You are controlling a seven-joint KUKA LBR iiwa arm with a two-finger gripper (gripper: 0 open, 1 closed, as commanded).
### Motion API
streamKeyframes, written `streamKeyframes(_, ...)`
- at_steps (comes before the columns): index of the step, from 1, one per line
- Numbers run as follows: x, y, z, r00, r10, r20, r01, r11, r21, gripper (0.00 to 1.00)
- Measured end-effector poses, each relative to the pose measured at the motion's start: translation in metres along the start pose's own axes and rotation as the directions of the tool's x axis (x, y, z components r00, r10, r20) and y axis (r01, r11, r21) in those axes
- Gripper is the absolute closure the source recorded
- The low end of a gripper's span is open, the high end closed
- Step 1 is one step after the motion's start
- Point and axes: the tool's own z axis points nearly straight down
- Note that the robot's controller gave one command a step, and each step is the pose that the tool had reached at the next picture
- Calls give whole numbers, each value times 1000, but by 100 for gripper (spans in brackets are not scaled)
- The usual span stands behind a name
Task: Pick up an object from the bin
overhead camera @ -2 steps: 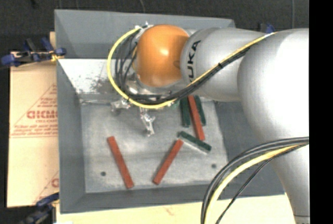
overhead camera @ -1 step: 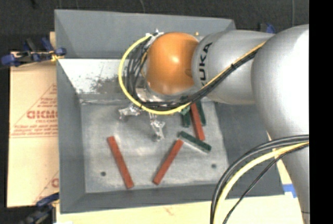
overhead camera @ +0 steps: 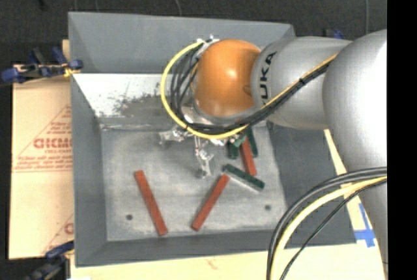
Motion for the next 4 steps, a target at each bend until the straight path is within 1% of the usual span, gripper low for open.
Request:
streamKeyframes(1, 46, 10, 2, 974, -228, -4, 228, 974, 7, 0)
streamKeyframes(2, 72, 12, -3, 877, -480, -9, 480, 877, -4, 0)
streamKeyframes(3, 97, -24, 0, 669, -744, -6, 744, 669, 1, 0)
streamKeyframes(4, 130, -40, 1, 732, -682, -3, 682, 732, 0, 0)
